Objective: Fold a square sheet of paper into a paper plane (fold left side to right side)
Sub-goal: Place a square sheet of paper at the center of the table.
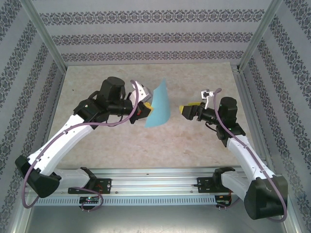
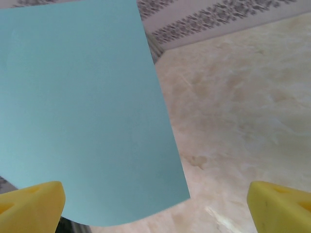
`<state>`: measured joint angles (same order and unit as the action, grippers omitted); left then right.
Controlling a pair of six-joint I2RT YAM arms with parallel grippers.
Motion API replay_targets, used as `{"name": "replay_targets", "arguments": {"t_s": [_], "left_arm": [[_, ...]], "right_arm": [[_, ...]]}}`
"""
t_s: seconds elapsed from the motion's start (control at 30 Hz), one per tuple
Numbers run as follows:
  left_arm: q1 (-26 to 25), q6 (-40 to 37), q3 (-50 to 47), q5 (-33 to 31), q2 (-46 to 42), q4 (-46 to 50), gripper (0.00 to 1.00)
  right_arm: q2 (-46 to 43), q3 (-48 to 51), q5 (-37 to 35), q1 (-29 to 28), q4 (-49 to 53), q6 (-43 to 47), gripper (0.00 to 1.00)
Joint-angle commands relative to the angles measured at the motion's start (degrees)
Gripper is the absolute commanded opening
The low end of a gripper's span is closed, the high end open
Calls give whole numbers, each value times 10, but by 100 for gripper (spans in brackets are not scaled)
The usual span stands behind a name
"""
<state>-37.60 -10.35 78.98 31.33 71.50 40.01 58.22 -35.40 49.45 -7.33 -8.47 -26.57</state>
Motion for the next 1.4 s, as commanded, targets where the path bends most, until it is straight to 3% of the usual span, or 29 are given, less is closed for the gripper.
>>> {"name": "replay_targets", "arguments": {"t_s": [0.0,0.23,0.4,0.6,1.13,1.23,1.37], "left_arm": [[-1,-114,17,16,-34,48,0],[-1,-143,6,2,-82,32,0],[0,-142,-2,-6,-86,14,0],[1,-122,-18,-22,-78,-14,0],[80,27,-70,-7,-31,-69,0],[90,43,-87,5,-25,-75,0],[93,70,-120,9,-31,-87,0]], "right_arm": [[18,13,109,8,-210,-75,97],[50,13,149,11,-340,-148,98],[89,24,182,10,-508,-268,97],[145,29,212,7,-708,-410,83],[181,22,210,12,-702,-409,12],[189,20,195,11,-652,-385,1],[181,18,152,-1,-472,-273,0]]}}
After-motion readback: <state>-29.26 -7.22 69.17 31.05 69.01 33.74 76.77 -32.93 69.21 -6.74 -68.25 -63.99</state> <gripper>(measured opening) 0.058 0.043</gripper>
